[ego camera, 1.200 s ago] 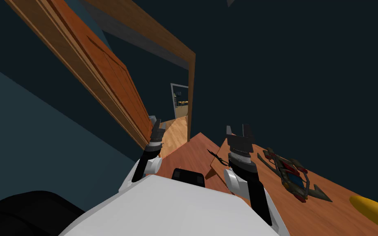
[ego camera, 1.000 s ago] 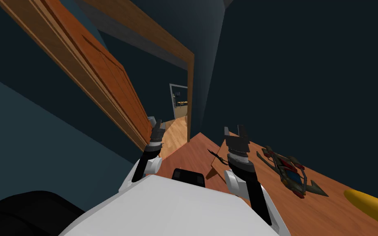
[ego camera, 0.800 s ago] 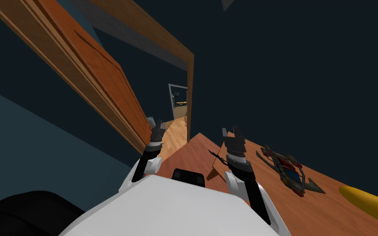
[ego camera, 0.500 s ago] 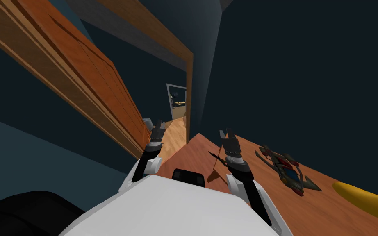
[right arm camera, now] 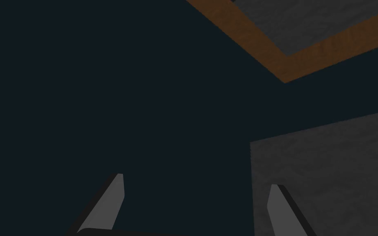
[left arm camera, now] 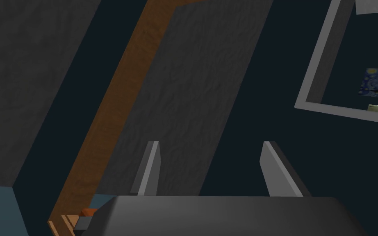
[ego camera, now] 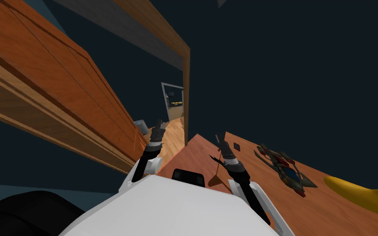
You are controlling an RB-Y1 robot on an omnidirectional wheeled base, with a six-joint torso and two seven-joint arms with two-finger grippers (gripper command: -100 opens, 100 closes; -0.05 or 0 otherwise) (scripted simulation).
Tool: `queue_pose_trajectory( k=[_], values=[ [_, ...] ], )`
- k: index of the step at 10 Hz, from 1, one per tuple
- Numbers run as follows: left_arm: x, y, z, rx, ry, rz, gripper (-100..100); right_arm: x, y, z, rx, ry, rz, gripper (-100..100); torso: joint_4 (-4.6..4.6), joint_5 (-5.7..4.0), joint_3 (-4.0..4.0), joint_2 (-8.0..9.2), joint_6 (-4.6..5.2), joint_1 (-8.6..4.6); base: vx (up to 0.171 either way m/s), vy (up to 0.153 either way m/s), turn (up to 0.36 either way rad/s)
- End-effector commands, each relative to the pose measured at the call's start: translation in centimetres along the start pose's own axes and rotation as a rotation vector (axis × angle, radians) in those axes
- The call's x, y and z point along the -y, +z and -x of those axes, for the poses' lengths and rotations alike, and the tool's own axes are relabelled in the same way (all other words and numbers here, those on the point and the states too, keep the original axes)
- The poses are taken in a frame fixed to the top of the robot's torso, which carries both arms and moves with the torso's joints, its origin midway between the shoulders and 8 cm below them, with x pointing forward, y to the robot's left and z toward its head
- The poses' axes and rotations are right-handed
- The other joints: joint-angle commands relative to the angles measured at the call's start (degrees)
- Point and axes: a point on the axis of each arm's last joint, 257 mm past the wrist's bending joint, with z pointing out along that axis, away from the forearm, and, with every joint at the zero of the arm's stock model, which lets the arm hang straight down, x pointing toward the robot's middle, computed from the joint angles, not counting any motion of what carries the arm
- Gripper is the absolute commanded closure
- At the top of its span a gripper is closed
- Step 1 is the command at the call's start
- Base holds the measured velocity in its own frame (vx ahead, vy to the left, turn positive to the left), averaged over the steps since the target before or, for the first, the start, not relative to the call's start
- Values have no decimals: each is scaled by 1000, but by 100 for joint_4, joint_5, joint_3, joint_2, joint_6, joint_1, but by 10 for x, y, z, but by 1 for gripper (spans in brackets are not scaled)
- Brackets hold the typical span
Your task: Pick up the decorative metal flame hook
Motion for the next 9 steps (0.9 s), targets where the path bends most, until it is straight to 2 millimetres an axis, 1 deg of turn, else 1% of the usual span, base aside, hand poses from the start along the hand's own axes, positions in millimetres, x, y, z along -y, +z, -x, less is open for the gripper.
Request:
queue_pose_trajectory(
  k=[1,2,4,5,7,8,9],
  values=[
    [0,0,0,0,0,0,0,19,-11,-14,-67,-61,-36,-100,0,0,0,0,0,0,82,26,-92],
    [0,0,0,0,0,0,0,19,-11,-14,-67,-61,-36,-100,3,-2,7,11,2,-6,54,20,-66],
    [0,0,0,0,0,0,0,49,-33,-39,-184,-163,-97,-100,5,-3,12,18,3,-11,108,29,-151],
    [0,0,0,0,0,0,0,50,-33,-40,-189,-172,-96,-100,2,-2,3,3,2,-5,121,30,-56],
    [0,0,0,0,0,0,0,81,-61,-62,-315,-276,-153,-100,1,-3,1,1,2,-11,139,17,-136],
    [0,0,0,0,0,0,0,81,-62,-64,-327,-293,-151,-100,-1,-4,-4,-8,2,-15,127,19,-85],
    [0,0,0,0,0,0,0,97,-79,-75,-395,-345,-176,-100,0,-3,-2,-3,-1,-13,125,26,-104]
  ],
)
